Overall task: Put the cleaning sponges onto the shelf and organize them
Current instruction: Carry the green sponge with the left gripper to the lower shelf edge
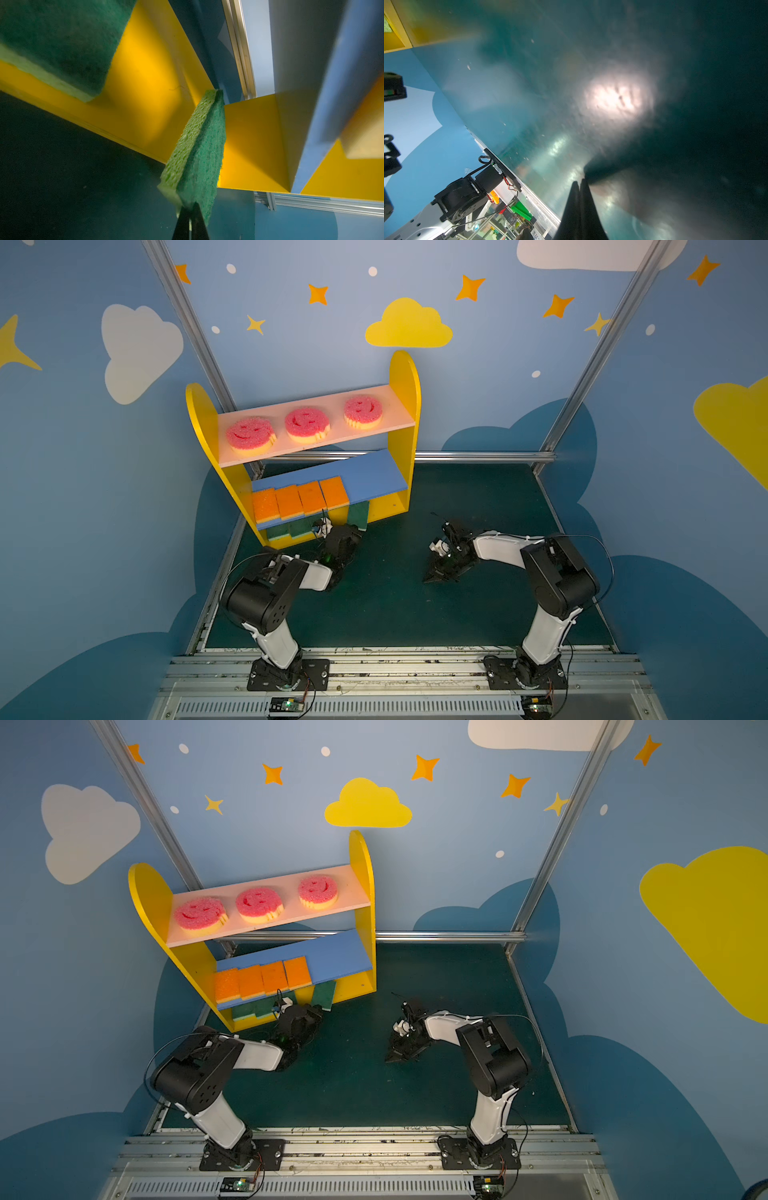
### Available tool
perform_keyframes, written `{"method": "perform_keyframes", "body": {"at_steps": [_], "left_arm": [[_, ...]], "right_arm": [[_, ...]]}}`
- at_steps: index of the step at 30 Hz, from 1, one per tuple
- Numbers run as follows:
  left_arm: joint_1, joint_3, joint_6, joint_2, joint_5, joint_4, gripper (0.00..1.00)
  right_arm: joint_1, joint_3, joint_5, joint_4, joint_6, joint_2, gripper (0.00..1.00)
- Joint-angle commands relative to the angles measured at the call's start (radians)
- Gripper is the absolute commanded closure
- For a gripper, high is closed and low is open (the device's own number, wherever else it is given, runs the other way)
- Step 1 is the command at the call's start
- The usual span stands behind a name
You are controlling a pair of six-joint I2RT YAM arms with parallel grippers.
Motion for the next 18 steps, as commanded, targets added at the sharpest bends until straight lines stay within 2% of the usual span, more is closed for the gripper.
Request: {"method": "perform_keyframes", "body": {"at_steps": [1, 6, 13, 18], "left_arm": [[0.009, 0.014, -0.009, 0.067, -0.040, 0.178, 0.97], [0.021, 0.046, -0.049, 0.171, -0.029, 0.276, 0.97], [0.022, 0.057, -0.045, 0.211, -0.095, 0.295, 0.97], [0.023, 0.081, -0.042, 0.233, -0.102, 0.301, 0.97]], "right_arm": [[-0.012, 0.018, 0.002, -0.015, -0.022, 0.029, 1.00], [-0.026, 0.015, -0.010, -0.009, -0.030, 0.041, 1.00], [-0.046, 0.002, -0.025, 0.006, -0.035, 0.049, 1.00], [-0.050, 0.001, -0.036, 0.015, -0.033, 0.057, 1.00]]}}
